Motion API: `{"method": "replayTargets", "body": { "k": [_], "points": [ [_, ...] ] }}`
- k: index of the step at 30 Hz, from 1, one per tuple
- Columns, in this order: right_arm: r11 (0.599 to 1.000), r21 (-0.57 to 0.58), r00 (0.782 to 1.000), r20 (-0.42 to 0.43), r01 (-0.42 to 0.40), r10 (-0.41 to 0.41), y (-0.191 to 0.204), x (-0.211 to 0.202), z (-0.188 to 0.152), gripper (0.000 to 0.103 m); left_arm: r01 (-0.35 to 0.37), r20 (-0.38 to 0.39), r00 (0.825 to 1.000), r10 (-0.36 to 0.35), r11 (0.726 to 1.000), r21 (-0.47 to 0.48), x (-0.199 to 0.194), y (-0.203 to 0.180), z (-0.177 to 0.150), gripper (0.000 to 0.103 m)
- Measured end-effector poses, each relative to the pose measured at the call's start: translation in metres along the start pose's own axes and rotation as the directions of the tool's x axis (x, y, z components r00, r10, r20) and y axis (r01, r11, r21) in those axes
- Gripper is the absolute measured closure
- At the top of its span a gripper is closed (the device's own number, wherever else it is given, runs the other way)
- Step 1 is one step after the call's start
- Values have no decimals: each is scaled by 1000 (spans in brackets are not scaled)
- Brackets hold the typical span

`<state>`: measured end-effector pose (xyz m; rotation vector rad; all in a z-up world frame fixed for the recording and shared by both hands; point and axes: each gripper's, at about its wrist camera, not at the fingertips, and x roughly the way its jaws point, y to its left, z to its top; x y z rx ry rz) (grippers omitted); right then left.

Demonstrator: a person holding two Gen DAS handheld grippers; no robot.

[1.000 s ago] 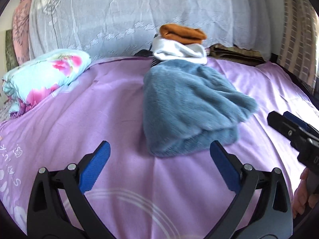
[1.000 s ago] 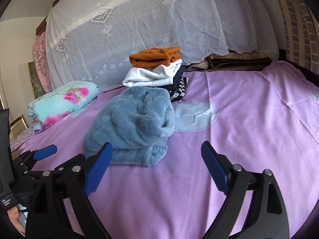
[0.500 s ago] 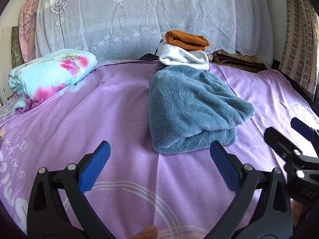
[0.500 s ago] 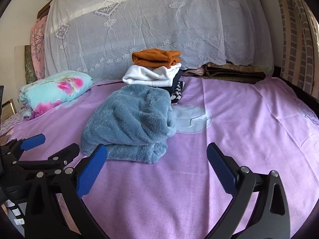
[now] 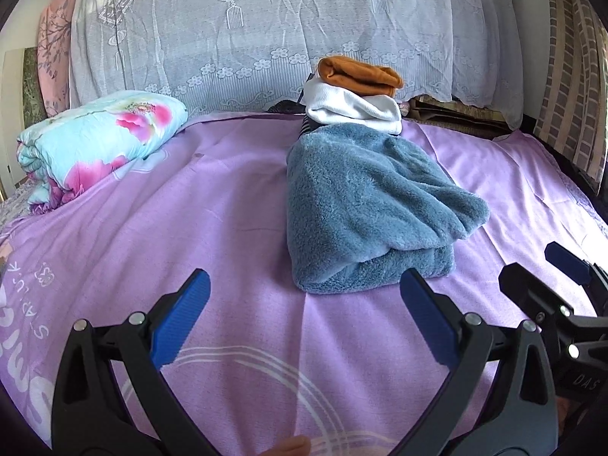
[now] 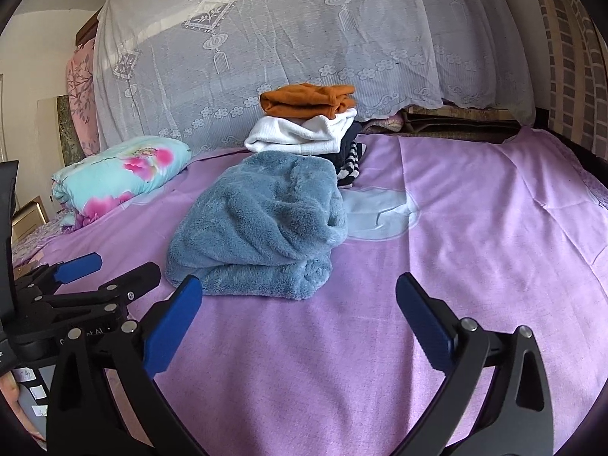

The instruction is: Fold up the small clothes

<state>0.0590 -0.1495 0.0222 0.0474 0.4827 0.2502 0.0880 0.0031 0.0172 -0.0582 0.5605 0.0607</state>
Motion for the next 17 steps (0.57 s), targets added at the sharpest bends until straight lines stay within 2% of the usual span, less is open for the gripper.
{"method": "replayTargets", "body": {
  "k": [4, 8, 11, 17],
  "points": [
    [1000, 7, 1000, -9, -3, 3, -1, 1, 0, 1, 17, 1, 1000, -17, 1000, -10, 1, 3, 1, 2],
    [1000, 9, 1000, -10, -4, 5, -2, 1, 0, 1, -21, 30, 999, 20, 1000, 18, -2, -1, 0, 2],
    [1000, 13, 1000, -12, -7, 7, -3, 2, 1, 1, -21, 38, 999, 20, 999, 29, -4, -5, -1, 2],
    [1000, 14, 1000, -14, -8, 8, -5, 3, 1, 1, -12, 14, 1000, 12, 1000, 20, -2, -5, 0, 2]
  ]
}}
